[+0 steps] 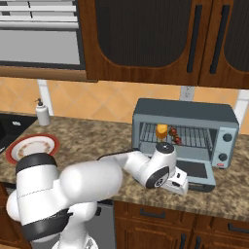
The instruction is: Pick up the kebab skewer and baguette bread, and place them inside the toaster oven. Close the toaster oven door and start by setting the timer.
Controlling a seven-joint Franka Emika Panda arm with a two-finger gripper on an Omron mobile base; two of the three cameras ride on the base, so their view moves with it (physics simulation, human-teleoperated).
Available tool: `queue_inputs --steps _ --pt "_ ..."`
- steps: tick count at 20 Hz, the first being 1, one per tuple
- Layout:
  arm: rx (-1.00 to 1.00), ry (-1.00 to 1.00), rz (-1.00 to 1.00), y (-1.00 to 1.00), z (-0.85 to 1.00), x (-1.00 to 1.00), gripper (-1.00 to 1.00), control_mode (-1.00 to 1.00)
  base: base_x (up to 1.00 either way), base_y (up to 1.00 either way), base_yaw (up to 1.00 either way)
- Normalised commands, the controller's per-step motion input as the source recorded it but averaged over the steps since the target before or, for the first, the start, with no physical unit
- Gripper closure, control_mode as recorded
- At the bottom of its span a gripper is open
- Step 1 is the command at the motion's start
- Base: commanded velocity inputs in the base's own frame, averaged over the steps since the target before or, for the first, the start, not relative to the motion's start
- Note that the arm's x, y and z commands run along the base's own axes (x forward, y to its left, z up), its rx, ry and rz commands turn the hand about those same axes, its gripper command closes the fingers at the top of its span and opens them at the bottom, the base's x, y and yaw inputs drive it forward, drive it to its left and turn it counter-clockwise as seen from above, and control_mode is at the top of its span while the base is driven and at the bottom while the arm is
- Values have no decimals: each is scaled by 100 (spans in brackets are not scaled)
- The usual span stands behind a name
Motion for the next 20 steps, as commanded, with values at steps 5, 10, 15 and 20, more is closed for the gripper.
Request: queue_inputs --steps 5,10,15,20 --pt "0 -2 0 15 -35 1 -100 -100 0 0 0" --pt "0 -5 0 16 -22 -3 -100 -100 0 0 0" --pt "0 -10 0 12 -4 18 -100 -100 0 0 0" --pt "0 -12 0 5 0 20 -100 -100 0 0 0"
